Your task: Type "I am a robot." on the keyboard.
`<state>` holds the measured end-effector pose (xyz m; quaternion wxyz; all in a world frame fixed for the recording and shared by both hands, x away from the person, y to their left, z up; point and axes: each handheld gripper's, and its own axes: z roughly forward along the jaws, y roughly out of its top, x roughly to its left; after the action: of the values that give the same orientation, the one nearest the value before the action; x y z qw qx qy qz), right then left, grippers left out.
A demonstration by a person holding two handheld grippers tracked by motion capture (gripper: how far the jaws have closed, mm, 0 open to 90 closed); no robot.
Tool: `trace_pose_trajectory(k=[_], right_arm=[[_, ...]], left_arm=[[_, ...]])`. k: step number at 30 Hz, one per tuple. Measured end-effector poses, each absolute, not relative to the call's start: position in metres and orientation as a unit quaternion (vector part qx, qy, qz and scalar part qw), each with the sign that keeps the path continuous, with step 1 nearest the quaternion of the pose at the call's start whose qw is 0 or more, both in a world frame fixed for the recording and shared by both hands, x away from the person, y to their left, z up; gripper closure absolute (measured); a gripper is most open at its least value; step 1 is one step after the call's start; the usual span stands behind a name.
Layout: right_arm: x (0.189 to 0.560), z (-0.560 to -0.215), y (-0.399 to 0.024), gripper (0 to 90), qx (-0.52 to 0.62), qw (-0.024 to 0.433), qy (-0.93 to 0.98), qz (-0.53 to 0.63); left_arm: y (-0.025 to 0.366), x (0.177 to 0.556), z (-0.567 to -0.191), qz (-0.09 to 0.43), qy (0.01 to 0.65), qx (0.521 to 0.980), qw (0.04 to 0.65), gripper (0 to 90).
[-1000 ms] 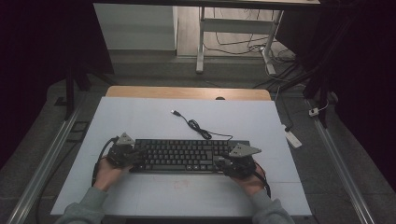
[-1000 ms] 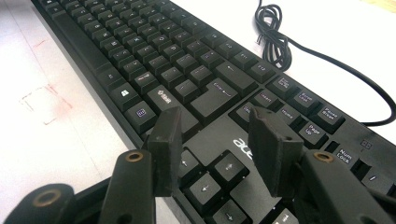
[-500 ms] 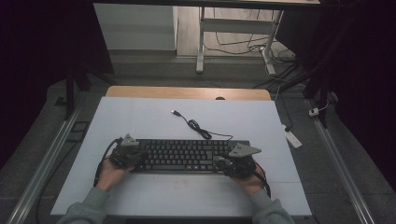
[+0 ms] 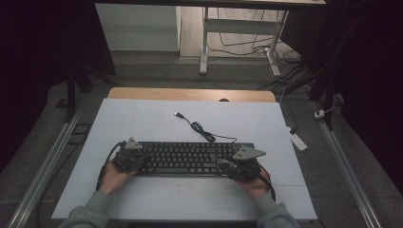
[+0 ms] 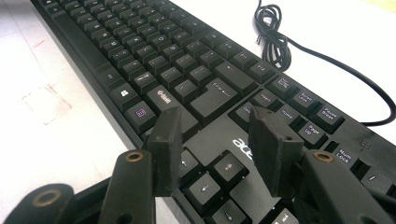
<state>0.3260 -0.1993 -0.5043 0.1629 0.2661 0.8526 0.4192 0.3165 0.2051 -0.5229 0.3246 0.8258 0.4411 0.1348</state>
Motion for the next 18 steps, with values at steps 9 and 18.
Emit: trace_pose_trajectory(k=[9, 18], right_arm=[[0.326, -0.504, -0.2, 54.8, 0.268, 0.163, 0.852, 0.42], [0.326, -0.504, -0.2, 54.7, 0.268, 0.161, 0.851, 0.423]], left_arm=[[0.207, 0.311, -0.512, 0.138, 0.433, 0.808, 0.374, 86.4], [0.216, 0.31, -0.507, 0.13, 0.45, 0.784, 0.406, 57.3]])
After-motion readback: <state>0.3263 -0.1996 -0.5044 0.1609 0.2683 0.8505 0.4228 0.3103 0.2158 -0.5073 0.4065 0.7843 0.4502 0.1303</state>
